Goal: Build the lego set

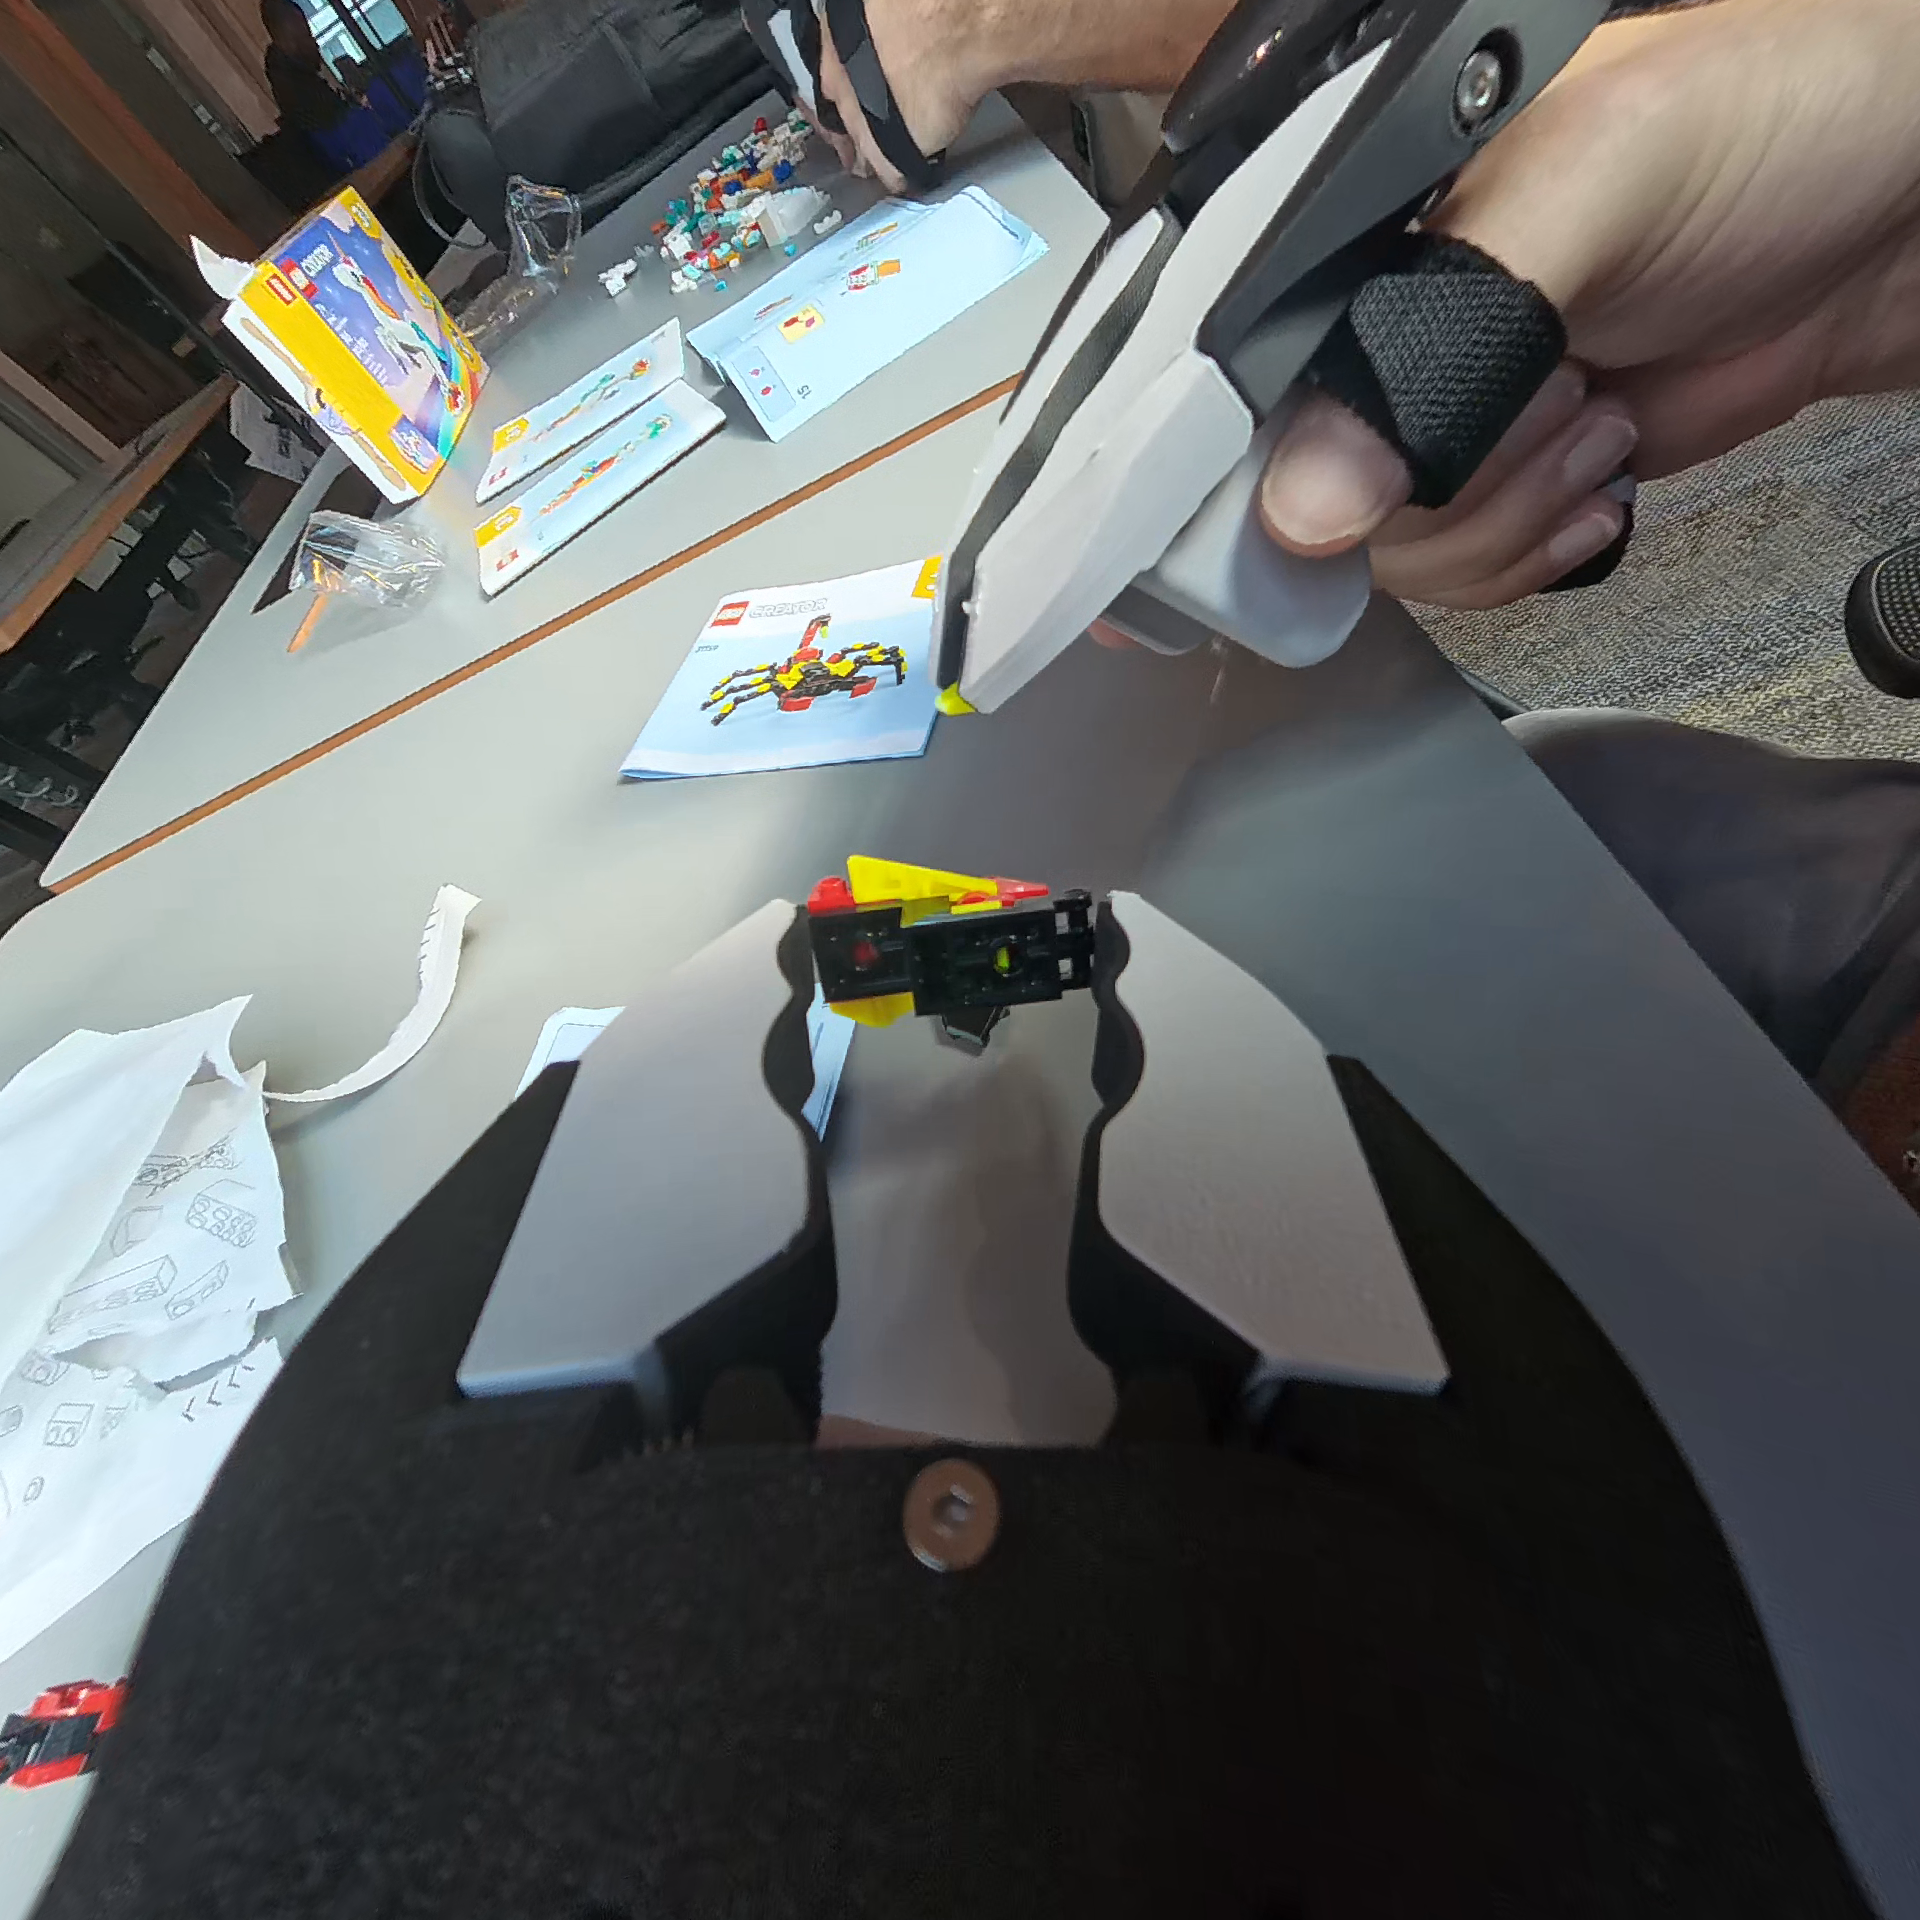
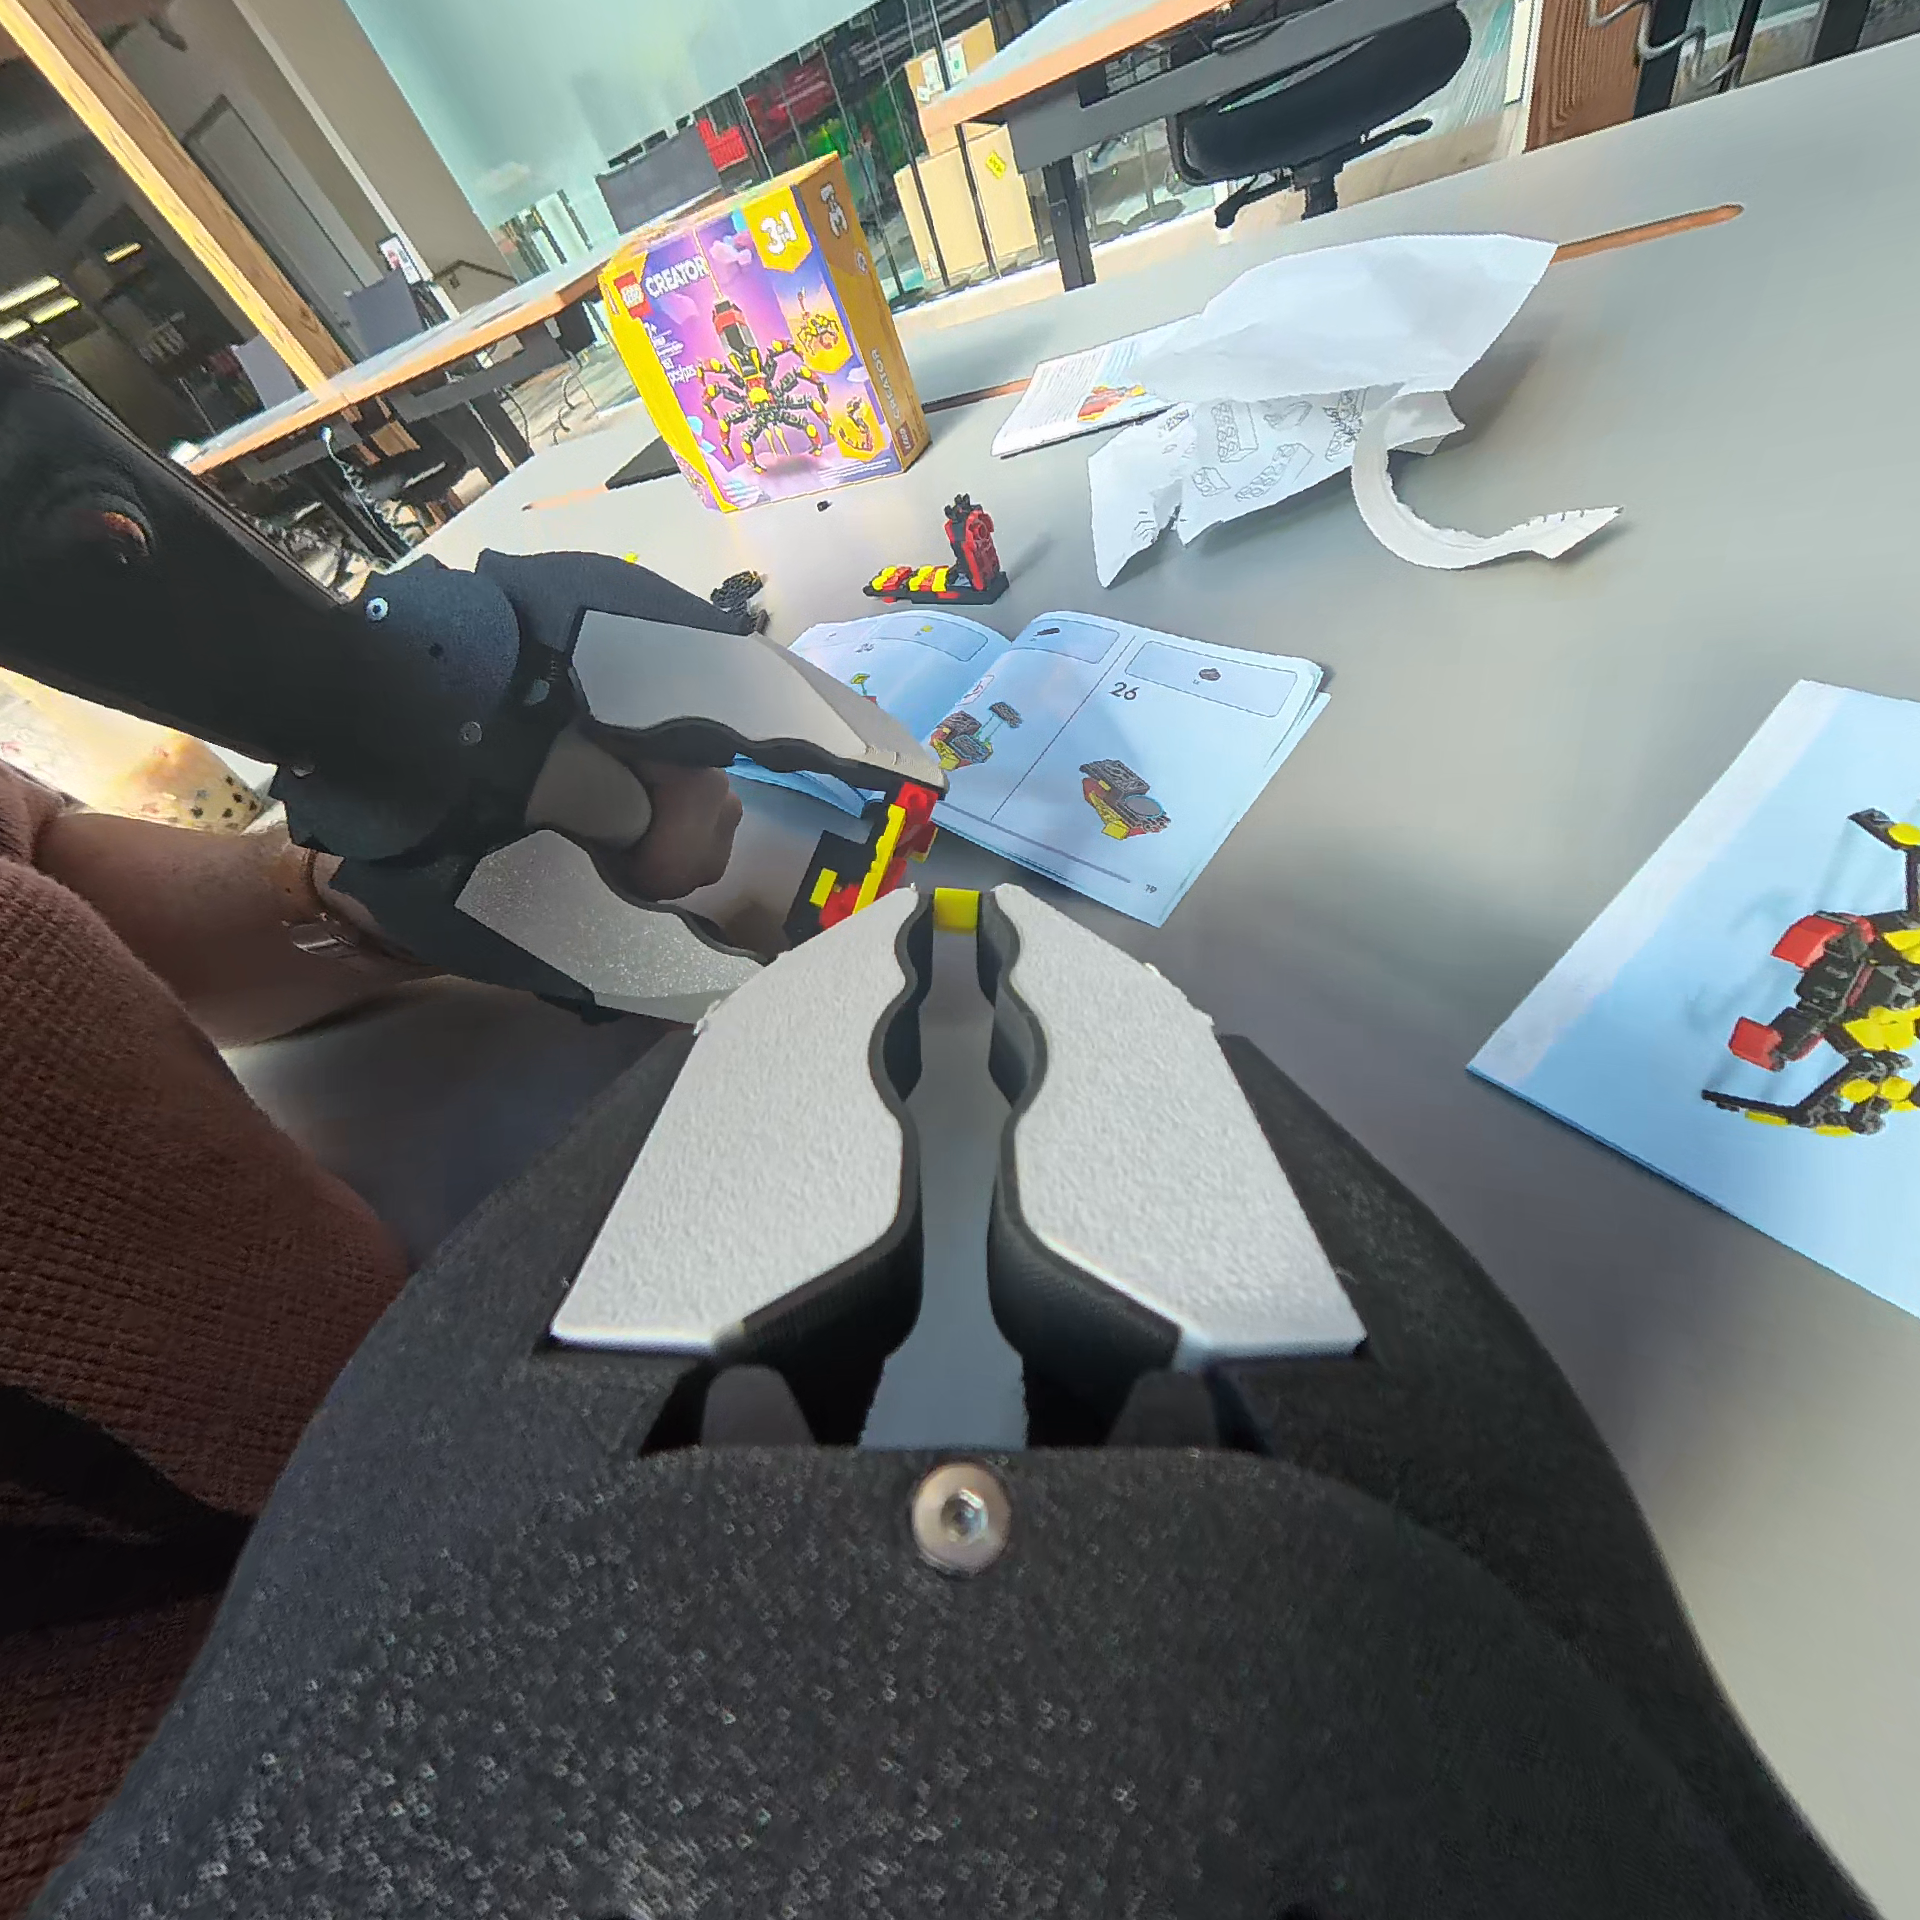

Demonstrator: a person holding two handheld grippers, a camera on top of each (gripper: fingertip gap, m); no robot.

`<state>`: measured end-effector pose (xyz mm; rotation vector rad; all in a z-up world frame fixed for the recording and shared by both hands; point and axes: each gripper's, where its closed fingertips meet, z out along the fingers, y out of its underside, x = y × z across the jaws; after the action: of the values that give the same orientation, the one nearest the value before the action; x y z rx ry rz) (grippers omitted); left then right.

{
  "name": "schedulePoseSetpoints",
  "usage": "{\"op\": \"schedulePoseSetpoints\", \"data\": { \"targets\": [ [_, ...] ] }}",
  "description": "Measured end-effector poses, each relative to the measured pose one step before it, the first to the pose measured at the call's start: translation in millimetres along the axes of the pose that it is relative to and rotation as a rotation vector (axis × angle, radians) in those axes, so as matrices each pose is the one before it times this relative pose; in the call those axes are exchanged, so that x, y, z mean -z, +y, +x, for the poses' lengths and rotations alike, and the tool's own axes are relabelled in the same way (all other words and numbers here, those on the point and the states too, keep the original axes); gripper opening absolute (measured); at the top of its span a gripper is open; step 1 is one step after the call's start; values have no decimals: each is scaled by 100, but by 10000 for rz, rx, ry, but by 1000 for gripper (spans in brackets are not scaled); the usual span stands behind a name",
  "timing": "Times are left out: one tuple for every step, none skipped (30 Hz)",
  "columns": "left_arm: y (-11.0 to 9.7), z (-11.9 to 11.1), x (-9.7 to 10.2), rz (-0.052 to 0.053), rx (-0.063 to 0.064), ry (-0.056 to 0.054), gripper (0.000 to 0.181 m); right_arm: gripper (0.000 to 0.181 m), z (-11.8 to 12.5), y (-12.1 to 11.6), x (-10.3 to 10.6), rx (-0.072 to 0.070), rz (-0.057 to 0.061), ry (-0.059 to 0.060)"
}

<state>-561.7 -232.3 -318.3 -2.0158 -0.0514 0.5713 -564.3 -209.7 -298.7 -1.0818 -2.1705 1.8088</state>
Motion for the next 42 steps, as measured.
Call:
{"op": "schedulePoseSetpoints", "data": {
  "targets": [
    [86, -50, 123, -14, -69, -76, 52, 7, -105, -55, -88, 46, -14, 11],
    [132, -35, 100, -36, -94, -68, 51, 7, -147, -39, -97, 31, -23, -17],
    [120, -26, 101, -9, -81, -66, 51, 7, -153, -8, -108, 14, -34, -32],
    [82, -28, 87, 16, -53, -54, 51, 7, -105, -27, -105, 17, -5, 3],
    [76, -39, 65, -15, -25, -24, 52, 7, -112, -7, -97, 10, -24, -5],
    [40, -76, 57, -17, -14, -37, 52, 7, -158, 1, -99, 7, -32, -34],
    [-22, -141, 64, 23, -13, -71, 52, 7, -133, -21, -67, 23, -21, -21],
    [-50, -122, 57, 33, -13, -62, 52, 7, -73, -19, -48, 47, -25, 16],
    [-16, -59, 40, -2, -23, -13, 52, 7, -26, -13, -17, 66, -26, 34],
    [23, -27, 13, -18, -30, -4, 52, 7, 5, -33, -2, 47, -9, 32],
    [17, -29, 10, 0, -24, -27, 52, 7, -6, -43, 14, 7, 19, 6],
    [21, -13, -2, -14, -9, -11, 52, 7, -18, -36, 27, -26, 23, -20],
    [43, 13, -5, -43, -11, 3, 52, 7, -3, 13, 7, -32, 2, -27],
    [19, 11, 2, -35, -26, 1, 52, 7, 34, 30, 8, -21, -3, -7],
    [-2, -10, 31, -12, -28, -15, 52, 7, 2, 26, 11, -11, -8, -12],
    [22, -3, 21, -16, -27, -11, 52, 7, -5, 14, 16, 3, -10, -10],
    [63, -18, 5, -34, -18, -17, 52, 7, 16, -12, 20, 11, 6, 6],
    [71, -34, 15, -15, -5, -24, 52, 7, 14, -5, 13, 5, 5, -1],
    [98, 5, -21, -25, 24, 5, 52, 7, 1, 17, -4, -12, 2, -20],
    [97, 12, -38, -30, 26, 12, 52, 7, -5, 16, -12, -34, 9, -16],
    [70, 7, -33, -21, -5, -3, 52, 7, 7, 8, -21, -40, 33, -7],
    [7, -7, -41, 10, -23, -30, 52, 7, -81, 29, -49, -50, 15, -47],
    [-18, 0, -28, 17, -35, -34, 52, 7, -94, 43, -65, -46, 3, -47],
    [0, 6, -42, 3, -44, -26, 52, 7, -66, 3, -55, -2, 12, -4],
    [23, -8, -48, -11, -51, -31, 52, 7, -23, -20, -39, 38, 16, 26],
    [26, -19, -43, -5, -58, -45, 52, 7, -22, -53, -20, 33, 18, 22],
    [27, -16, -16, -10, -49, -35, 52, 7, 5, -127, -24, 15, 42, 25],
    [-5, -18, -16, 4, -24, -25, 52, 7, -16, -169, -34, -2, 47, -4],
    [-69, -14, 12, 27, -19, -15, 51, 7, -71, -131, -50, -22, 0, -51],
    [-22, 77, 3, -20, -44, 44, 51, 7, -150, -103, -87, -45, -23, -92],
    [95, 248, -12, -141, -53, 163, 52, 7, -177, -67, -97, -58, -17, -82],
    [108, 373, 8, -188, -65, 235, 52, 7, -190, 85, -100, -80, -84, -54],
    [15, 306, 70, -127, -59, 158, 52, 7, -144, 270, -111, -76, -168, -2],
    [-44, 160, 132, -75, -12, 41, 51, 7, -105, 299, -81, -21, -121, 25],
    [-9, 150, 131, -68, 36, 43, 51, 7, -52, 211, -46, -44, 1, 47],
    [-19, 128, 123, -17, 44, 38, 51, 7, -48, 141, -33, -122, 53, -4],
    [-54, 60, 94, 46, 25, -8, 51, 7, -78, 85, -62, -173, 48, -88],
    [-27, -21, 57, 40, -1, -49, 51, 7, -52, 63, -133, -183, 13, -99],
    [16, -53, 31, -16, -92, -62, 51, 7, -65, -95, -146, -112, 89, -76],
    [-19, -120, 24, -19, -188, -129, 51, 7, -124, -227, -158, 2, 126, -51],
    [-45, -146, 33, -12, -240, -158, 51, 7, -53, -240, -200, 100, 79, 47],
    [-111, -136, 46, 18, -224, -158, 51, 7, 20, -183, -212, 162, 20, 104]
  ]
}}
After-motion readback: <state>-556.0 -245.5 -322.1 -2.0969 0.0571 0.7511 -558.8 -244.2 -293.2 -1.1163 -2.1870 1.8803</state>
